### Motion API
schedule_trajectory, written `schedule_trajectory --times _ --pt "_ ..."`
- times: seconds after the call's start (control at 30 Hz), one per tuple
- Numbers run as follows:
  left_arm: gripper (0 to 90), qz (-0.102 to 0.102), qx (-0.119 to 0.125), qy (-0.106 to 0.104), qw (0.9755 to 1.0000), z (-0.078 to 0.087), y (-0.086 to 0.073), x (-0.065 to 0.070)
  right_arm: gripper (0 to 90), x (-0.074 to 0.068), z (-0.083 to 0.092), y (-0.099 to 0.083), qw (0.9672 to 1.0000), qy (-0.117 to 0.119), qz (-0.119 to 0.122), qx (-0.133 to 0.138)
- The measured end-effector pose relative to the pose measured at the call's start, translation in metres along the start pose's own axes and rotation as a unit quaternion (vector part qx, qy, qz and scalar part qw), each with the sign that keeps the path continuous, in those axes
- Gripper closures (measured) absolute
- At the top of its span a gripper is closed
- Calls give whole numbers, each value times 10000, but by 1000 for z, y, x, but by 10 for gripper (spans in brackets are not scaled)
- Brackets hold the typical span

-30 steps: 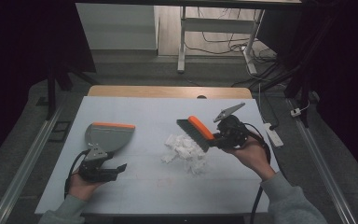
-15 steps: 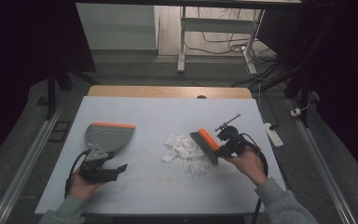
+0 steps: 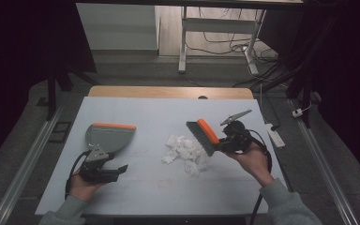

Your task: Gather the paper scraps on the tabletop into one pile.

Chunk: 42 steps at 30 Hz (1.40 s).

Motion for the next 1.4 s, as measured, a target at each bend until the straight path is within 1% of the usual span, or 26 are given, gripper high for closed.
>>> schedule_trajectory --times 0.07,0.17,0.27,0.4,0.43,0.5,0.57,0.63,0.67,0.73,0.8,0.83,0.9,0.93,0.97,1.03,1.07,1.1,1.17,1.2,1.23,1.3,1.37,1.4 --pt "286 -6 -2 0 10000 0 0 0 711 1 9 -2 10000 21 75 38" --pt "286 2 -7 -2 10000 -1 0 0 711 0 13 -7 9998 134 141 61" --pt "286 -5 -21 -1 10000 -1 0 1 711 -5 9 -9 9996 208 168 110" --pt "286 -5 -21 -1 10000 -1 0 1 711 -15 3 -6 9989 308 351 59" --pt "286 -3 -17 0 10000 -1 0 1 711 -18 1 -6 9987 351 373 12" --pt "286 4 -15 1 10000 -1 0 0 711 -28 -2 -8 9973 436 582 -134" --pt "286 9 -20 1 10000 -2 0 0 711 -37 -7 -12 9959 496 699 -272" --pt "286 -6 -26 -8 10000 -2 0 1 711 -49 -15 -14 9945 527 811 -406" --pt "286 -12 -27 -8 10000 -2 1 1 711 -53 -18 -13 9943 540 820 -419" --pt "286 -31 -26 -3 10000 -2 1 2 711 -66 -28 -9 9930 632 883 -466" --pt "286 -27 -28 1 10000 -2 1 2 711 -76 -39 -2 9925 699 889 -469" --pt "286 -19 -31 3 10000 -2 1 1 711 -84 -48 3 9924 743 865 -472" --pt "286 -14 -29 -3 10000 -2 0 1 711 -94 -62 11 9918 793 870 -500" --pt "286 -13 -24 -3 10000 -2 0 1 711 -100 -73 16 9913 841 863 -532" --pt "286 -14 -24 -4 10000 -2 0 1 711 -104 -82 21 9909 857 874 -560" --pt "286 -16 -22 -1 10000 -1 -1 0 711 -109 -97 27 9910 884 811 -600" --pt "286 -17 -23 -2 10000 -1 -1 0 711 -111 -106 31 9908 865 825 -628" --pt "286 -9 -17 -1 10000 0 -1 0 711 -110 -112 32 9910 793 848 -668" --pt "286 4 1 -3 10000 0 -2 -1 711 -105 -118 32 9922 600 818 -730" --pt "287 7 4 -4 10000 1 -2 -1 711 -100 -117 32 9932 525 737 -726" --pt "287 13 6 -3 10000 1 -2 -1 711 -95 -114 31 9936 474 689 -753" --pt "287 23 7 -7 10000 1 -2 -1 711 -86 -109 30 9946 379 643 -724" --pt "287 19 11 -11 10000 1 -2 -1 711 -80 -102 29 9952 409 568 -685" --pt "287 27 10 -13 10000 1 -2 -1 711 -80 -97 29 9956 489 522 -610"
Point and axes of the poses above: each handheld gripper's, and its own axes: z roughly backward along the jaws, y roughly out of its top, x roughly to its right, the point moved 9 cm from there along -z, roughly forward along the jaws, and after that the axes turned 14 degrees about -z, right-handed, at the moved point
